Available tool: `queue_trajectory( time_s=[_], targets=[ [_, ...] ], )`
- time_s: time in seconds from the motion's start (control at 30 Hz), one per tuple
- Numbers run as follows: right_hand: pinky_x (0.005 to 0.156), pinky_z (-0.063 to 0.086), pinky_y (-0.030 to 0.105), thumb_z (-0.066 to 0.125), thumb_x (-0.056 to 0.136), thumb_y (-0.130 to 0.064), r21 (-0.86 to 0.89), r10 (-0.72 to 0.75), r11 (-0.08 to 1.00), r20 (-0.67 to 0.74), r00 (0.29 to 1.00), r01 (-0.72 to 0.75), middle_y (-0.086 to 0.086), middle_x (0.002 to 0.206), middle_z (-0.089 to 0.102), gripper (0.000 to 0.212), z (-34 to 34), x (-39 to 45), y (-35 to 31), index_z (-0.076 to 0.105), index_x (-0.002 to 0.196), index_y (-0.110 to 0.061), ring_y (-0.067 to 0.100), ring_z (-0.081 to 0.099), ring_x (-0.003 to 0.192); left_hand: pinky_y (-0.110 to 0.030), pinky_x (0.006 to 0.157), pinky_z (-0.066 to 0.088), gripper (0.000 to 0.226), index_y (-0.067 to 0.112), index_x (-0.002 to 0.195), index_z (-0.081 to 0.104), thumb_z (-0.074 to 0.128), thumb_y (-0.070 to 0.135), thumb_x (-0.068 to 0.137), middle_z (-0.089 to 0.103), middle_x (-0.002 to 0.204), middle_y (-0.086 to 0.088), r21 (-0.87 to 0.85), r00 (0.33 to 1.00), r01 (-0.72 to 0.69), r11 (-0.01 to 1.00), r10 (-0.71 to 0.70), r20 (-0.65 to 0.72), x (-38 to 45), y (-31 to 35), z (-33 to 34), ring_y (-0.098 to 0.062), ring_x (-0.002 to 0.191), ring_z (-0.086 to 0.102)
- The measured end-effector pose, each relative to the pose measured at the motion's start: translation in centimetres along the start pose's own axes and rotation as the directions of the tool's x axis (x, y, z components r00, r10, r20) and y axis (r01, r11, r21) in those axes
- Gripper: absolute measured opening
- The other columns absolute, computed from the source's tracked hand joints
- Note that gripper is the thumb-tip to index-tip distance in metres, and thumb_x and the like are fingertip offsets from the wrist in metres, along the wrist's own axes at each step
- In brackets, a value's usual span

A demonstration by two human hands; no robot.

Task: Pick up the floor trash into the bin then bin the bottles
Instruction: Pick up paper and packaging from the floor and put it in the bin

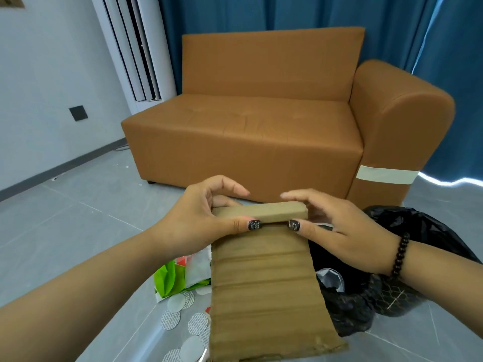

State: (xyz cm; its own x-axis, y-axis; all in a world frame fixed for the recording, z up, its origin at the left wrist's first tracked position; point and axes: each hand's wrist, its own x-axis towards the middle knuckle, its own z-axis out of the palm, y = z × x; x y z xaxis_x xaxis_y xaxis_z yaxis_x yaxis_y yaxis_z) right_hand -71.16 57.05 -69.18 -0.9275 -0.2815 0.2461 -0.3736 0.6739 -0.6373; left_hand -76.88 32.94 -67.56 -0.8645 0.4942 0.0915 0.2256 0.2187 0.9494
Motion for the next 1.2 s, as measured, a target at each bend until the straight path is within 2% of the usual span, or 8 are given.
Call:
queue_trajectory(
  time_s=[0.17,0.27,0.4,0.57,0.7,0.87,1.1,1.2],
  targets=[
    [0.082,0.054,0.036,0.058,0.091,-0.024,0.062,-0.016,0.998,0.024,1.000,0.014,-0.015,0.107,0.064,0.021,0.4,-0.1,0.4,0.058,0.112,-0.029,0.007,0.063,0.098,-0.041,0.079,0.058,0.056,0.025,0.104,0.060,0.087,0.029,0.055,0.075,0.087,-0.001,0.154,0.998,-0.059,0.986,0.057,0.018,-0.1,-0.5,0.4,-0.025,0.083,0.070],
    [0.075,0.056,0.040,0.064,0.088,-0.019,0.058,-0.061,0.996,-0.060,0.996,0.065,-0.013,0.104,0.065,0.022,0.4,0.1,0.4,0.060,0.108,-0.029,0.012,0.065,0.092,-0.036,0.075,0.057,0.056,0.025,0.105,0.062,0.084,0.032,0.053,0.074,0.089,-0.004,0.163,1.000,-0.014,0.986,0.013,0.004,0.1,-0.5,0.2,-0.017,0.078,0.068],
    [0.075,0.055,0.030,0.071,0.082,-0.013,0.010,-0.132,0.991,-0.127,0.983,0.135,-0.015,0.101,0.065,0.029,0.4,0.0,0.0,0.065,0.106,-0.027,0.009,0.065,0.088,-0.021,0.061,0.054,0.045,0.012,0.099,0.067,0.079,0.033,0.060,0.071,0.079,0.000,0.175,0.984,0.104,0.979,-0.126,0.122,-0.1,-0.4,-0.1,-0.009,0.069,0.063],
    [0.075,0.053,0.024,0.073,0.080,-0.011,-0.111,-0.200,0.976,-0.148,0.968,0.185,-0.012,0.098,0.064,0.032,0.4,0.0,-0.2,0.066,0.109,-0.020,0.008,0.062,0.088,-0.018,0.053,0.046,0.045,-0.006,0.099,0.062,0.069,0.030,0.074,0.057,0.078,-0.007,0.117,0.958,0.183,0.976,-0.204,0.204,-0.5,-0.7,0.3,-0.009,0.065,0.055],
    [0.077,0.055,0.026,0.076,0.076,-0.010,-0.082,-0.196,0.980,-0.200,0.960,0.183,-0.012,0.104,0.065,0.037,0.3,0.1,-0.2,0.066,0.110,-0.021,0.009,0.063,0.092,-0.014,0.048,0.041,0.019,0.002,0.091,0.068,0.073,0.016,0.080,0.061,0.065,0.002,0.130,0.985,0.095,0.987,-0.113,0.134,-0.3,-0.6,0.4,-0.003,0.052,0.052],
    [0.075,0.054,0.025,0.074,0.079,-0.024,-0.069,-0.118,0.992,-0.160,0.980,0.108,-0.018,0.096,0.065,0.040,0.1,-0.1,0.3,0.066,0.118,-0.025,0.005,0.063,0.085,-0.026,0.061,0.047,0.020,0.012,0.092,0.071,0.077,0.022,0.076,0.069,0.082,-0.016,0.206,0.989,0.037,0.978,-0.065,0.132,-0.4,-0.9,0.5,-0.012,0.068,0.059],
    [0.076,0.054,0.027,0.069,0.082,-0.019,-0.280,-0.388,0.904,-0.219,0.895,0.324,-0.001,0.103,0.068,0.035,-0.2,0.1,-0.1,0.067,0.116,-0.012,0.013,0.065,0.092,-0.019,0.051,0.047,0.042,0.005,0.101,0.066,0.059,0.041,0.080,0.062,0.072,0.000,-0.054,0.924,0.281,0.958,-0.255,0.286,-0.6,-0.1,0.4,-0.009,0.058,0.058],
    [0.075,0.055,0.030,0.069,0.083,-0.018,-0.316,-0.427,0.882,-0.222,0.877,0.349,-0.001,0.106,0.067,0.035,-0.3,0.1,0.0,0.066,0.118,-0.013,0.016,0.065,0.091,-0.017,0.051,0.046,0.041,0.005,0.105,0.068,0.062,0.039,0.083,0.063,0.074,0.001,-0.089,0.935,0.261,0.961,-0.229,0.269,-0.7,0.1,0.6,-0.008,0.058,0.057]
  ],
)
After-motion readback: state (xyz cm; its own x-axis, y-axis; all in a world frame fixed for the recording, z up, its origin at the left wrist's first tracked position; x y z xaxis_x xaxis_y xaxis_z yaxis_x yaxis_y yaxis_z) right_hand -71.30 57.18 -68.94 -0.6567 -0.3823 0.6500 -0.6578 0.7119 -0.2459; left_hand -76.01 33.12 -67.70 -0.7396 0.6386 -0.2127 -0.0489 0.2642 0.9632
